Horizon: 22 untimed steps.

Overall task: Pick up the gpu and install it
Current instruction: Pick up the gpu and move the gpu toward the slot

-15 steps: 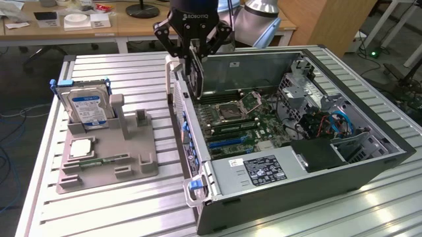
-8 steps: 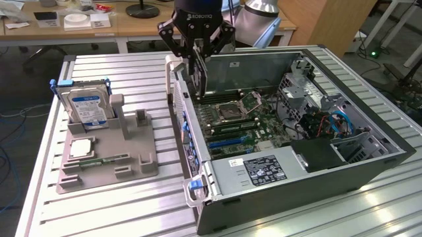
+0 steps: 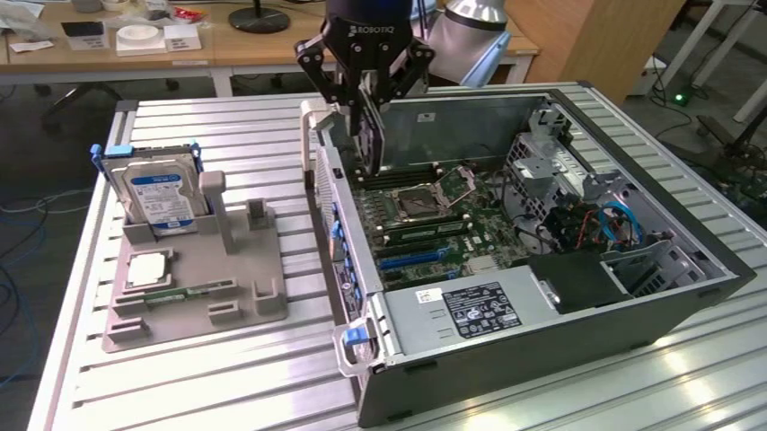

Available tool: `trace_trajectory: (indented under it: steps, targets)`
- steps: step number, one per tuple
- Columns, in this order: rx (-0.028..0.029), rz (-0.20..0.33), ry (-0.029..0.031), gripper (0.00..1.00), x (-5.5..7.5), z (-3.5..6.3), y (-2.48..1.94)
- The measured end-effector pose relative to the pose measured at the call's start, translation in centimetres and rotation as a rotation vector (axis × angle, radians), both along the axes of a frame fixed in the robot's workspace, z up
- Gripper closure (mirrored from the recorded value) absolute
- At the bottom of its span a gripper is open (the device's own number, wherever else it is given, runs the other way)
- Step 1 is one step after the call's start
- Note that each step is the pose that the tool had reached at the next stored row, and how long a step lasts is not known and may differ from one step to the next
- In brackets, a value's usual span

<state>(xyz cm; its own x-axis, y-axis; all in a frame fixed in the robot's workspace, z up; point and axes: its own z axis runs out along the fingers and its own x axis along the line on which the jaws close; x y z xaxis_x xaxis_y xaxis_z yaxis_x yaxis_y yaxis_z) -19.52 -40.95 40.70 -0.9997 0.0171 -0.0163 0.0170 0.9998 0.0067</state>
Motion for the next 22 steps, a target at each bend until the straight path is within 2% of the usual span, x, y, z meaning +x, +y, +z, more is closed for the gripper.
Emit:
trace_trajectory:
  steps: [22]
  targets:
    - [0.0, 0.0, 0.0, 0.72, 2.0, -0.04, 0.0]
